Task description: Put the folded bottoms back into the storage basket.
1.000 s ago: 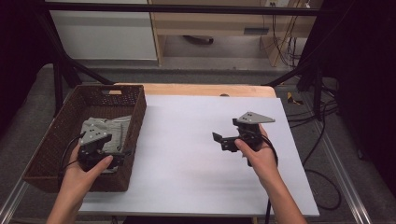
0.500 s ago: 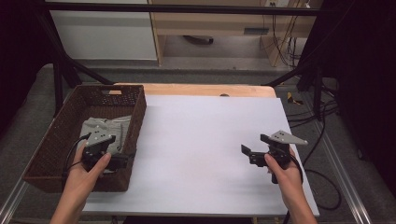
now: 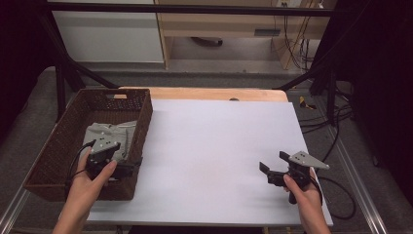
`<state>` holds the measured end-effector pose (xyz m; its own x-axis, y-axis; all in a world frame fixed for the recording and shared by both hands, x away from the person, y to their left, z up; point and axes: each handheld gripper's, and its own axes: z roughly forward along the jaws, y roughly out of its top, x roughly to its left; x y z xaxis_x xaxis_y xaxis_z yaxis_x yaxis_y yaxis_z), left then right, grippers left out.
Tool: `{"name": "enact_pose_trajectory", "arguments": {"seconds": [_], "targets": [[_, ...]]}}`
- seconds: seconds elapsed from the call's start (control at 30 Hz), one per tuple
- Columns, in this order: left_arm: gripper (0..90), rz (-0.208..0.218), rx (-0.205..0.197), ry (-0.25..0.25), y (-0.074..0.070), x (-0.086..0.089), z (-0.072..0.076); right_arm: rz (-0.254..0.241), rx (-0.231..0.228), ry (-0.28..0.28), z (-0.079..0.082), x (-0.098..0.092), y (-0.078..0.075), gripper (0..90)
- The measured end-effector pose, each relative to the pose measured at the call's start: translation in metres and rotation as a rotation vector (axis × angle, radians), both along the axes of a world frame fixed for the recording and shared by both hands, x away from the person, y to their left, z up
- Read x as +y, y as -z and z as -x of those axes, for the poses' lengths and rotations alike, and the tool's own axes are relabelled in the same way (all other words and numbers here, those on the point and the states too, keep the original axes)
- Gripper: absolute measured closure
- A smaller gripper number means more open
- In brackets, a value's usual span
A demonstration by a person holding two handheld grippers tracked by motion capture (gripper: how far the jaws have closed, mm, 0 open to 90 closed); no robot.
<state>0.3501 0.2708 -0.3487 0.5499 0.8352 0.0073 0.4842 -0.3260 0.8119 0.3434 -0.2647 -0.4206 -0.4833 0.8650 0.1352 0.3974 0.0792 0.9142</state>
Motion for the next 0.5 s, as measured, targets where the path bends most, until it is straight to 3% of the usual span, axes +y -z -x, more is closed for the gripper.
{"name": "enact_pose_trajectory", "arguments": {"seconds": [0.5], "targets": [[6.2, -0.01, -0.01, 0.005, 0.002, -0.001, 0.002, 0.065, 0.014, -0.05, 0.007, 0.008, 0.013, 7.4]]}}
